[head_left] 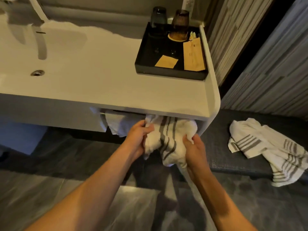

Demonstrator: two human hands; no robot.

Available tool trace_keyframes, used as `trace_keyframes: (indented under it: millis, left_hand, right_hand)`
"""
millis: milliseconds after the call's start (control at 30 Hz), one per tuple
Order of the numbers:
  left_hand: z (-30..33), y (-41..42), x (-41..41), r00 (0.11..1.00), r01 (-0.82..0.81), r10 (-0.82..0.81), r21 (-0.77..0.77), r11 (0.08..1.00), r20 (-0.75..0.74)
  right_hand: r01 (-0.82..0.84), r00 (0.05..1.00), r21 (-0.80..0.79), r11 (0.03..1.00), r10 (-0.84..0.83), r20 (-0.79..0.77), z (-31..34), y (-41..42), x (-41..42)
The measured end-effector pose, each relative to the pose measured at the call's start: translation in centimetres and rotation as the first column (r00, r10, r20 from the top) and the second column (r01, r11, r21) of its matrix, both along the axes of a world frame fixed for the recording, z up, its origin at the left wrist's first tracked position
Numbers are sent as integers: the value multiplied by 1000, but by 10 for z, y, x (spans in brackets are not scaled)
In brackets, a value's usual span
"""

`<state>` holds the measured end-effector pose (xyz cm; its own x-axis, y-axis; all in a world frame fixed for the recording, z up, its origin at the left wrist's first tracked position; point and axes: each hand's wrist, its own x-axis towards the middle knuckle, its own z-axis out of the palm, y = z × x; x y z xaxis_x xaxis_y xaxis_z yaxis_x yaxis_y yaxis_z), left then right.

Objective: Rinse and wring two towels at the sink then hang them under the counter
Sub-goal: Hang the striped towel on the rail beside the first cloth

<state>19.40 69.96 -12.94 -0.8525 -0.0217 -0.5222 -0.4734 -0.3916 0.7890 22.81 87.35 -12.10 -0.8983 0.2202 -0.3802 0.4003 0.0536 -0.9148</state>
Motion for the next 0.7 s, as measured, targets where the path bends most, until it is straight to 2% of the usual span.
trace_keyframes:
  millis: [100,167,267,333,367,400,433,500,533,600,700]
  left_hand:
    - [-32,11,-16,997,-5,15,-129,992,74]
    - [-44,17,-17,998,27,-14,-200,979,68]
    - [-39,21,-19,999,42,-33,-280,959,36]
    - [-27,24,-29,998,59,-43,-425,903,46]
    - [-21,24,-36,995,101,-80,-528,843,62]
    - [-13,24,-40,981,190,-167,-649,737,99]
    - [-6,25,-42,953,279,-265,-764,582,147]
    - [4,25,-42,898,358,-373,-881,309,234]
    - [7,25,-41,882,373,-389,-899,229,267]
    - [11,23,-42,858,386,-409,-915,118,310]
    - [10,17,-43,845,383,-421,-923,46,330]
  right_hand:
    - [57,998,-14,998,-57,-5,-28,-9,-6]
    - [42,998,57,998,-39,-46,-33,-8,-11]
    - [103,986,141,985,-82,-143,-22,-1,-26]
    - [115,982,190,975,-83,-169,-8,-1,-36]
    - [106,984,233,967,-68,-165,-5,-3,-40]
    - [84,988,307,948,-39,-150,-4,-4,-43]
    - [58,992,393,918,-9,-126,-5,-5,-45]
    - [18,997,551,834,26,-72,-2,-8,-43]
    - [-2,998,603,798,43,-55,-1,-11,-42]
    - [-21,998,653,757,59,-35,1,-18,-42]
    - [-54,994,755,653,105,-20,-5,-27,-50]
